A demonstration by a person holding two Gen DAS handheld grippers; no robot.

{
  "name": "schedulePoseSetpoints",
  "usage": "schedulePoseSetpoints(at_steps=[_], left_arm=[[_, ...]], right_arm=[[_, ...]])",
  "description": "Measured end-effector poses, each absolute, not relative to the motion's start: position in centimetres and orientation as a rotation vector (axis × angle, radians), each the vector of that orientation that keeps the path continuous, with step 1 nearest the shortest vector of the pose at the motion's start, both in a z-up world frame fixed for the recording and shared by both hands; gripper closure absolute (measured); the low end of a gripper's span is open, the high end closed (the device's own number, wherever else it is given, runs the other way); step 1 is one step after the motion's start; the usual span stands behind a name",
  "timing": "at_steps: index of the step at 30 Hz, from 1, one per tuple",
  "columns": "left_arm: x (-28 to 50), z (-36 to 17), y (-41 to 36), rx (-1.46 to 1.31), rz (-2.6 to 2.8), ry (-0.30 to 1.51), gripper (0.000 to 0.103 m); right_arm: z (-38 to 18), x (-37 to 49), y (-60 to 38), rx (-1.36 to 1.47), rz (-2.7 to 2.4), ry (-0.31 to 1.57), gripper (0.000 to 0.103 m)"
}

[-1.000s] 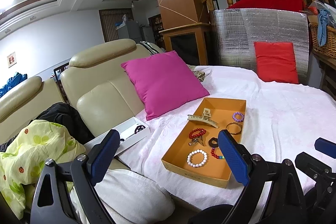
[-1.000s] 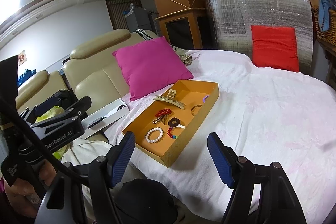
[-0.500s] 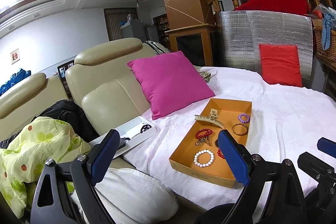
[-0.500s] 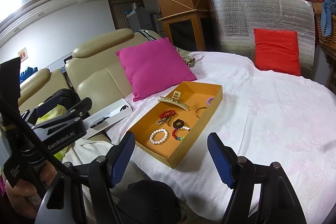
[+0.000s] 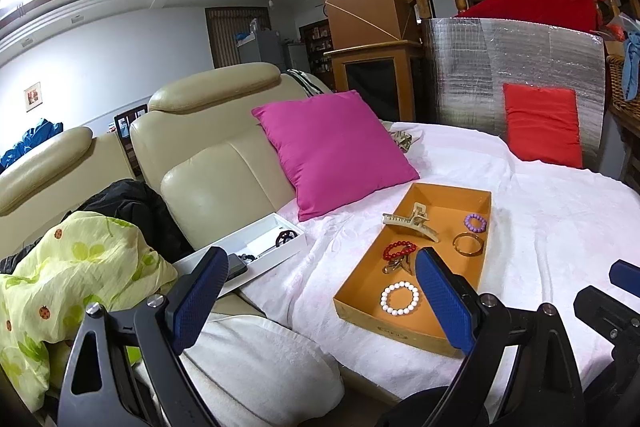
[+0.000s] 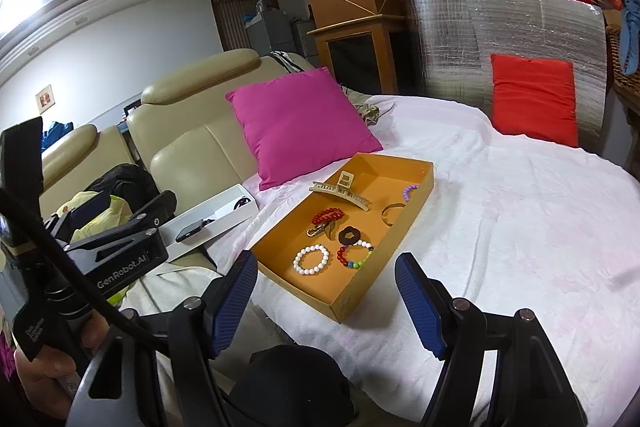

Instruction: Organize jewelry

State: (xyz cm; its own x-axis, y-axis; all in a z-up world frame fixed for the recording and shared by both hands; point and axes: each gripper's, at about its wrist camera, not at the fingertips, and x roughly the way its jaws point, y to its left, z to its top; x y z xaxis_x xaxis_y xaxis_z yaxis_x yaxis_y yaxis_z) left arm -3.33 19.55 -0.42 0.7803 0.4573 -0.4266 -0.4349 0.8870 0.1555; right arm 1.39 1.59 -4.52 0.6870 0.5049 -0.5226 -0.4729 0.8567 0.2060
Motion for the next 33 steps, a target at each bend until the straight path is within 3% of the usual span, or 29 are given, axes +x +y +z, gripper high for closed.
schedulePoseSetpoints(at_steps=[33], left_arm=[[-3.4, -1.2, 21.9, 0.009, 0.481, 0.472, 0.008]], right_arm=[[-4.0, 2.2, 5.5, -0.024, 0.561, 0.593, 0.028]])
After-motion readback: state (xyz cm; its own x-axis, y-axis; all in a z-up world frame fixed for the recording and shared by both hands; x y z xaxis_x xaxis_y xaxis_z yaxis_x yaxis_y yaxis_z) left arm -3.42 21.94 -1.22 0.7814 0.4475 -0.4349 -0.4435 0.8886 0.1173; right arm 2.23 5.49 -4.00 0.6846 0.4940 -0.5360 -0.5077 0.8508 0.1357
